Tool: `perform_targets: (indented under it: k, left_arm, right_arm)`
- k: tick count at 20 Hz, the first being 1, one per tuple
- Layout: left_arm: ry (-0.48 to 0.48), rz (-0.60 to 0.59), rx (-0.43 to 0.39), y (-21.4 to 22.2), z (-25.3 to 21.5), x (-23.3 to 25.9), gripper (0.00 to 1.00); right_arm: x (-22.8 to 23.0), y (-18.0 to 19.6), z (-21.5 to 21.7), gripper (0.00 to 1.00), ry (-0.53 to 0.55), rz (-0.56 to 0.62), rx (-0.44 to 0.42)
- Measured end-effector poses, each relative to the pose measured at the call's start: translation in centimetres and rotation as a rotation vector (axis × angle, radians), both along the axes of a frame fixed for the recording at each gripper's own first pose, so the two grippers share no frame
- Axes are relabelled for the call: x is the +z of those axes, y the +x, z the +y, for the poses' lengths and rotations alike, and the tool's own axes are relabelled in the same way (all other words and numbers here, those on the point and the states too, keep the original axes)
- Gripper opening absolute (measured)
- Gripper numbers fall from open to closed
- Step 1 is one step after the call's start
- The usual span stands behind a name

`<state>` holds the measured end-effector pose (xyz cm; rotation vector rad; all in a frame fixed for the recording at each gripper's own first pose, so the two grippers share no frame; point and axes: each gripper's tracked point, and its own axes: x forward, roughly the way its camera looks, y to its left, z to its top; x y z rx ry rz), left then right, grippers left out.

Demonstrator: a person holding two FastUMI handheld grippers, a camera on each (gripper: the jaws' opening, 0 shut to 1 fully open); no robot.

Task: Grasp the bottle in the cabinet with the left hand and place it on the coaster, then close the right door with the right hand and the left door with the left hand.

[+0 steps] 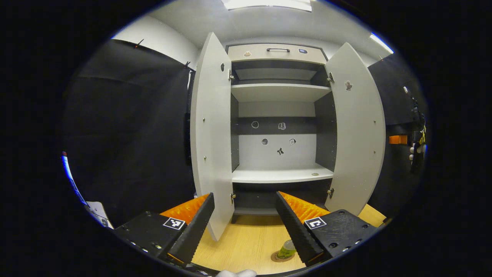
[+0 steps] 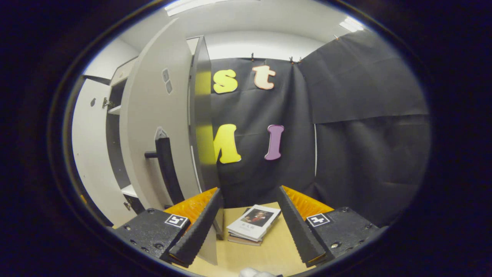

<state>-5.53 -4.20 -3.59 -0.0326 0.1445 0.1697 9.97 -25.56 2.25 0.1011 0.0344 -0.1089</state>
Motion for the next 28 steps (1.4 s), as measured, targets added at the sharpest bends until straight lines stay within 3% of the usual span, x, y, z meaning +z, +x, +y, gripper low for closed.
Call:
perform_targets:
  k: [7,10,18,19,20,21,28]
  left_arm:
    - [0.031,-0.012,0.098,-1.5,-2.1,1.2,1.00]
    - [0.043,-0.016,0.124,-2.1,-2.0,1.6,0.96]
    - [0.044,-0.032,0.048,-0.1,-0.3,1.0,0.96]
    - [0.041,-0.033,0.033,0.3,0.1,0.8,0.96]
    - [0.035,-0.033,0.015,0.6,0.4,0.8,0.96]
    - [0.030,-0.031,0.002,0.8,1.0,0.6,0.96]
    - [0.047,-0.058,-0.044,1.6,5.4,0.5,0.96]
  right_arm:
    - [0.2,3.0,4.0,0.96,0.033,0.013,0.235]
    - [0.1,3.3,5.4,0.96,0.037,0.033,0.262]
    - [0.6,2.2,9.4,0.96,-0.024,0.037,0.218]
    - [0.6,2.1,10.0,0.92,-0.034,0.036,0.204]
    - [0.5,2.2,10.9,0.96,-0.040,0.037,0.195]
    - [0.4,2.1,11.9,0.93,-0.041,0.038,0.189]
    - [0.0,3.5,19.0,0.97,-0.062,0.037,0.184]
